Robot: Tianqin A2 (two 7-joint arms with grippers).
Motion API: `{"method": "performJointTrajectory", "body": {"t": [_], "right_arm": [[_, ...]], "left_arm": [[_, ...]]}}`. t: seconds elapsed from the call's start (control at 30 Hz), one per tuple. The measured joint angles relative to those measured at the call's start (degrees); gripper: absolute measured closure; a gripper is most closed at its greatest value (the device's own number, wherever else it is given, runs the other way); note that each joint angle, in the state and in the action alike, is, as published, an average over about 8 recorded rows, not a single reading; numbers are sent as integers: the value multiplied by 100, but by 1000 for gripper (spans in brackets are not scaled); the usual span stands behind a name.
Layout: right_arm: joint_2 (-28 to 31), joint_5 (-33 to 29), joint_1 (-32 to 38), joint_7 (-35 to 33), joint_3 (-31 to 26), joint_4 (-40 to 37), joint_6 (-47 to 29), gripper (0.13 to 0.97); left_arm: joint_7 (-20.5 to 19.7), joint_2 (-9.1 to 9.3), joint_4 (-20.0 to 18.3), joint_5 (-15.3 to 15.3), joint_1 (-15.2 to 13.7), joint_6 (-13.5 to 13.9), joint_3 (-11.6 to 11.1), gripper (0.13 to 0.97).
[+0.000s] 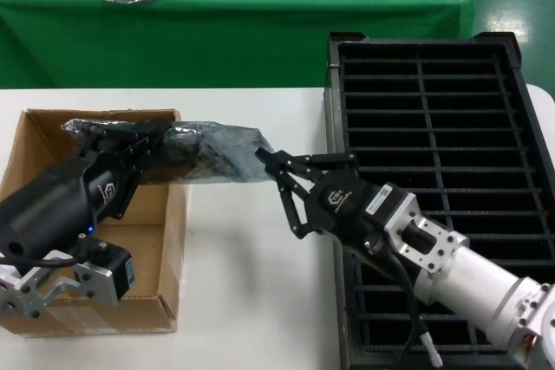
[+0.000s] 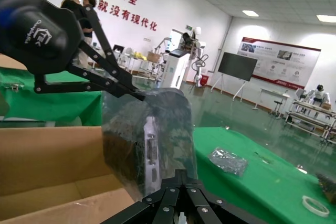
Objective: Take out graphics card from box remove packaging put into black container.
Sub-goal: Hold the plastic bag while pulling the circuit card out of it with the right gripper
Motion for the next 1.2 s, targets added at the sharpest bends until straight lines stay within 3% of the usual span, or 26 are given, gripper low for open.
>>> {"method": "performJointTrajectory", "body": {"t": [0.47,1.2], "right_arm": [[188,29,-45,67,124,34,122,961],[-39,217,60,-194,24,-218,-35,961]], "left_arm": [[0,0,0,0,0,0,0,958],[0,0,0,0,0,0,0,958]]}}
